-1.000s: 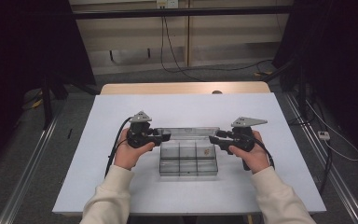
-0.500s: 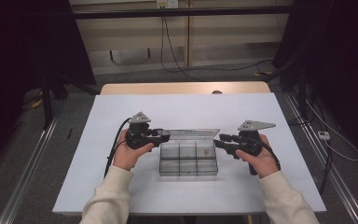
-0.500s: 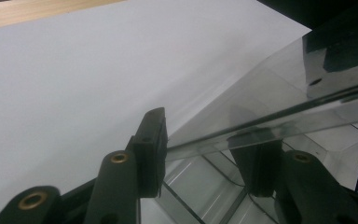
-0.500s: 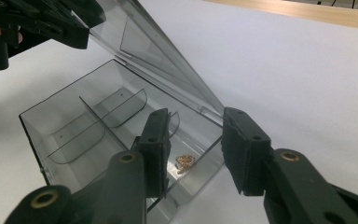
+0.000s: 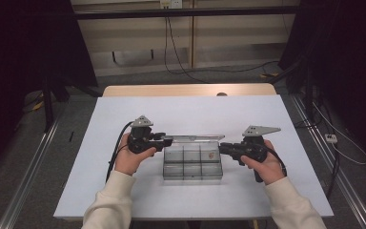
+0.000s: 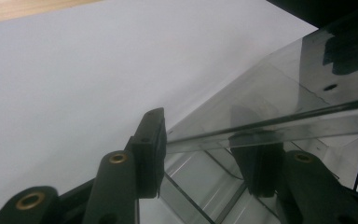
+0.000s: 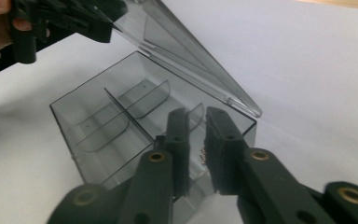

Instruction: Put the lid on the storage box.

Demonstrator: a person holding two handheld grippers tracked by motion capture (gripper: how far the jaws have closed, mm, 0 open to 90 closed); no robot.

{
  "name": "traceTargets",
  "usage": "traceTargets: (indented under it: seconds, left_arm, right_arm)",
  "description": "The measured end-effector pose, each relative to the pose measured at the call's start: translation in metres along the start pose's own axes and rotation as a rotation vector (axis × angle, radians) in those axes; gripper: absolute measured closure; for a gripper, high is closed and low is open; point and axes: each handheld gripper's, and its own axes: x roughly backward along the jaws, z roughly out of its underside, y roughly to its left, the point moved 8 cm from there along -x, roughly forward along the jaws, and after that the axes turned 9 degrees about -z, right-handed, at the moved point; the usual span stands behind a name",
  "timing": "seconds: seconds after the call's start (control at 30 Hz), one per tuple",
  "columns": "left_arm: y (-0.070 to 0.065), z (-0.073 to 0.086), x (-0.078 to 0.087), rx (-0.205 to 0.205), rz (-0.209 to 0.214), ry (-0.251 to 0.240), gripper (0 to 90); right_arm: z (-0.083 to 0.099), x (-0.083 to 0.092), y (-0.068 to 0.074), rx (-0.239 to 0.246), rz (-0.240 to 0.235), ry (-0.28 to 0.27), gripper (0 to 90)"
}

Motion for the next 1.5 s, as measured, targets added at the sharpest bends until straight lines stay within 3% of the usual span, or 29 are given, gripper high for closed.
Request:
traceTargets:
  seconds: [0.23,0.53,1.5]
  left_arm:
    - [-0.001,0.001,0.0,-0.002,-0.003,0.005,55.5]
    - [-0.001,0.004,-0.001,-0.01,-0.003,0.021,54.4]
    - [-0.001,0.011,0.003,0.007,-0.002,0.035,49.9]
  right_arm:
    - [-0.002,0.0,0.004,0.003,-0.034,-0.007,90.0]
    - [-0.004,0.001,0.006,-0.001,-0.06,-0.019,90.0]
    - [-0.006,0.002,0.007,0.0,-0.063,-0.037,90.0]
